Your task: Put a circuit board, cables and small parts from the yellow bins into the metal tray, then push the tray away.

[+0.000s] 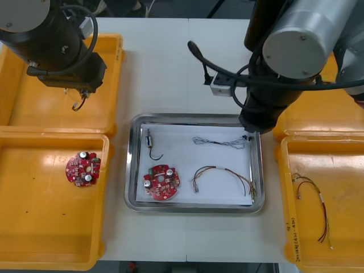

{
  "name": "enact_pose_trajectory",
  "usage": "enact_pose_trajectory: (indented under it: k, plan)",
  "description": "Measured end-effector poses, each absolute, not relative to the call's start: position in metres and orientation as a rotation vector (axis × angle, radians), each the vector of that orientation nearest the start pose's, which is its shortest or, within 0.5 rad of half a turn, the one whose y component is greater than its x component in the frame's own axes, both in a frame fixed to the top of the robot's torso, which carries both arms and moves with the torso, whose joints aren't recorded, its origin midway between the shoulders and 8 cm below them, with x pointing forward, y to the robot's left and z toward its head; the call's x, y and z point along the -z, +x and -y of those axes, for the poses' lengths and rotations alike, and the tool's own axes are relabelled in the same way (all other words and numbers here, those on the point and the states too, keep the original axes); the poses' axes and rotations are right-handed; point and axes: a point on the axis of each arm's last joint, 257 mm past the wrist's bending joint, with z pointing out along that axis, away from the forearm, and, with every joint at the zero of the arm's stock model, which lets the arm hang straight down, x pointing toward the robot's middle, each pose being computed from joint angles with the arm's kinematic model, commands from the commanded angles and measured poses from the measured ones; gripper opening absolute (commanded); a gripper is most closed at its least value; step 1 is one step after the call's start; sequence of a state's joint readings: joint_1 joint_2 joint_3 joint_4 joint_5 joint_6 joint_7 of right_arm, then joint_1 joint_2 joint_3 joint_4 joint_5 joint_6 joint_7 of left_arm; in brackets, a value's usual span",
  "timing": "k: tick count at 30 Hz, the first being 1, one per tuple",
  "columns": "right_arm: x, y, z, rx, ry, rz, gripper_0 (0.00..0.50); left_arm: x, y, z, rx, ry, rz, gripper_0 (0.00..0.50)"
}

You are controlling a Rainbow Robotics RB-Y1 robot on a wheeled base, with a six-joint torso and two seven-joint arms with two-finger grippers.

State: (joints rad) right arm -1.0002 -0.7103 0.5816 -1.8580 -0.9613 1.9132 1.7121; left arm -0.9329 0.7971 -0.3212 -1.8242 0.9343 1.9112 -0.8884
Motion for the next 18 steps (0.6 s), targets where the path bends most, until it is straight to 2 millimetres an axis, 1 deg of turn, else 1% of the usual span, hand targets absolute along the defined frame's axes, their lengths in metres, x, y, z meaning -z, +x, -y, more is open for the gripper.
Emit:
enact_pose_trajectory:
  k: [3, 7, 12, 15, 18]
  plan:
    - [0.114, 0.447, 0.150, 0.254, -1.400, -2.419, 0.500, 0.082, 0.481, -0.214, 0.009, 0.092, -2.688, 0.000]
    - [0.090, 0.446, 0.162, 0.212, -1.222, -2.455, 0.500, 0.083, 0.480, -0.210, 0.019, 0.099, -2.689, 0.000]
    - [0.067, 0.442, 0.186, 0.165, -1.040, -2.515, 0.500, 0.086, 0.480, -0.197, 0.049, 0.119, -2.690, 0.000]
    - [0.051, 0.439, 0.204, 0.096, -0.873, -2.563, 0.500, 0.088, 0.482, -0.188, 0.058, 0.122, -2.683, 0.003]
    - [0.034, 0.438, 0.224, 0.051, -0.730, -2.556, 0.500, 0.094, 0.486, -0.179, 0.046, 0.131, -2.669, 0.002]
